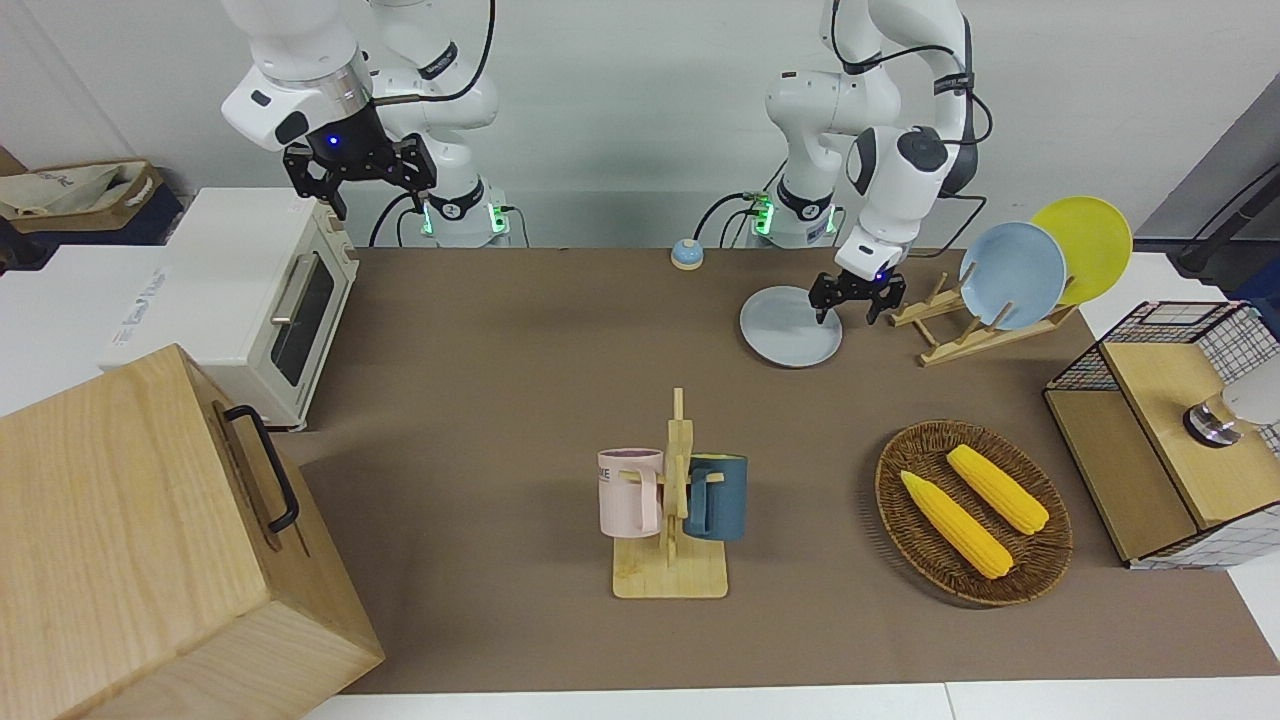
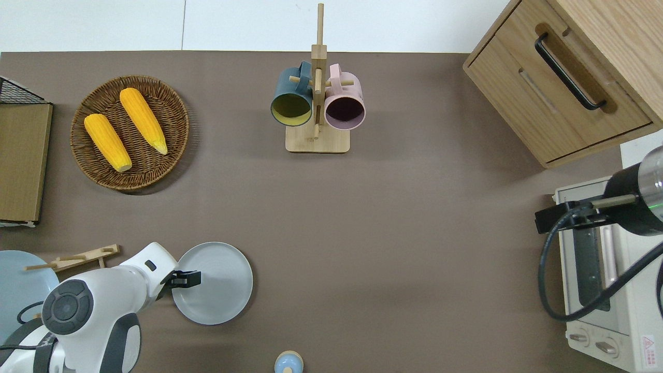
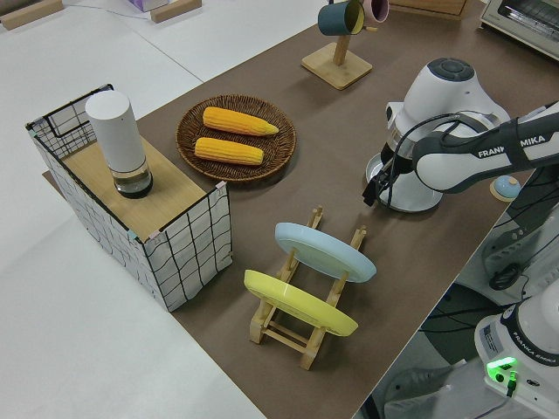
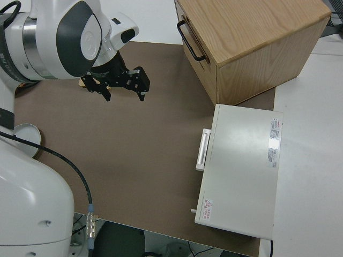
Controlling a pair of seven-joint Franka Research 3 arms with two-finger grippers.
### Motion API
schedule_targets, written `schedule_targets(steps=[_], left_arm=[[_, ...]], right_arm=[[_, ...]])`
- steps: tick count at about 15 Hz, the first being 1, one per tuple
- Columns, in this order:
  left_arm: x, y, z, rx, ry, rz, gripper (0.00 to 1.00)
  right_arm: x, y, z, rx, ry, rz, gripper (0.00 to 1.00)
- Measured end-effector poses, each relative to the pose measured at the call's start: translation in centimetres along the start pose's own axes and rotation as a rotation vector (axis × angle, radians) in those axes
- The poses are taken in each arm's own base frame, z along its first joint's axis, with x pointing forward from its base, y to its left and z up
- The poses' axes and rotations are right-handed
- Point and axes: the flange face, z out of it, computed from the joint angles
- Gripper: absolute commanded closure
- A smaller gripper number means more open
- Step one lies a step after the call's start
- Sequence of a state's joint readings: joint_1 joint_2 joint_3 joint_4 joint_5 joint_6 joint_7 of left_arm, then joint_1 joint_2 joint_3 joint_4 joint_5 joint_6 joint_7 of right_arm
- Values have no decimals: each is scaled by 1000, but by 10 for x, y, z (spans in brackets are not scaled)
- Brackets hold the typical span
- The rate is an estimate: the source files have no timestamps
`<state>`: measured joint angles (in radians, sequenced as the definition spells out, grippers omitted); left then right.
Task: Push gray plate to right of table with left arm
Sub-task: 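Push the gray plate with the left gripper across the table toward the toaster oven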
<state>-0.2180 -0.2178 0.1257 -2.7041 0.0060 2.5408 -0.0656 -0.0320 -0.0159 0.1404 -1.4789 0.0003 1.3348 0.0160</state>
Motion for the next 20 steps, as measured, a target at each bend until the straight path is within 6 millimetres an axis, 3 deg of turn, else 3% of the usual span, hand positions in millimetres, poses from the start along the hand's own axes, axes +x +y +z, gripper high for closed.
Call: schedule_targets(steps=[1, 4, 8, 20], left_arm=[[0, 0, 1, 0, -1, 0, 161], [0, 0, 2, 1, -5, 1, 644], [0, 0, 3, 2, -6, 1, 999], [0, 6, 0, 2, 0, -12, 1000]], right_arm=[[0, 0, 0, 0, 0, 0, 17], [0, 0, 0, 0, 0, 0, 17], [0, 0, 0, 0, 0, 0, 17], [0, 0, 0, 0, 0, 0, 17]])
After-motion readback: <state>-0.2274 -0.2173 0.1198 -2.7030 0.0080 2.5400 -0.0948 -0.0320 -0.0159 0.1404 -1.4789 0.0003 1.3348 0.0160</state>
